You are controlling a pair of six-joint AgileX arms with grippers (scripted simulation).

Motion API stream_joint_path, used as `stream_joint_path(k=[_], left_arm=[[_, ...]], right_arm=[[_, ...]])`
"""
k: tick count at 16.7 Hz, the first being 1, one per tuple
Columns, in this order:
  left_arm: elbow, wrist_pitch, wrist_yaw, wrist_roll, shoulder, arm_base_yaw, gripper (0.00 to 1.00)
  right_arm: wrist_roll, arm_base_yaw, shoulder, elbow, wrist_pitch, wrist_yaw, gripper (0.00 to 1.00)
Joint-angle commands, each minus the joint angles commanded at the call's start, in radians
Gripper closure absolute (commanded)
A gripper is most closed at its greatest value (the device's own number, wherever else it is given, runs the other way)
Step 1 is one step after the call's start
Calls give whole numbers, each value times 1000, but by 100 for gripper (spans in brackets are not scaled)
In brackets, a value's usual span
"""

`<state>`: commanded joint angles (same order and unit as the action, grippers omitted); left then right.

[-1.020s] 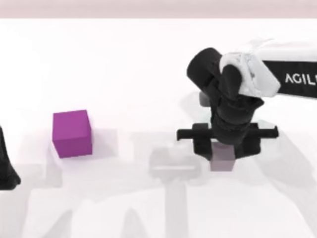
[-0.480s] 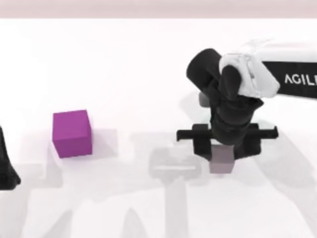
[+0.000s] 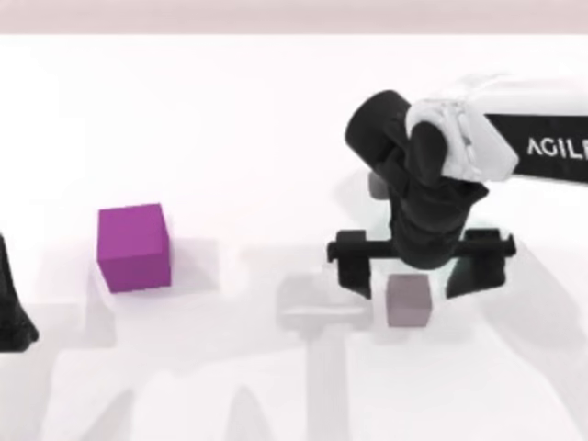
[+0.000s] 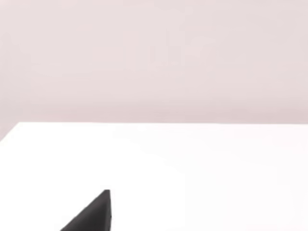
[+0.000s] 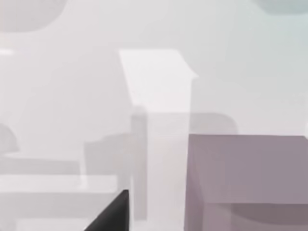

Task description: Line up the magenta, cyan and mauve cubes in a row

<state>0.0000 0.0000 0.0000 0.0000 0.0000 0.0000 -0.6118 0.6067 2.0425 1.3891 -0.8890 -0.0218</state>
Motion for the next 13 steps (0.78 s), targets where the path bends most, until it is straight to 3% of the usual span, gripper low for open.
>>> stream_joint_path(k=[8, 13], left_arm=[[0, 0, 0, 0, 0, 0, 0], [0, 0, 0, 0, 0, 0, 0]], right_arm=[[0, 1, -5, 15, -18, 0, 0], [-3, 7, -57, 125, -192, 1, 0]])
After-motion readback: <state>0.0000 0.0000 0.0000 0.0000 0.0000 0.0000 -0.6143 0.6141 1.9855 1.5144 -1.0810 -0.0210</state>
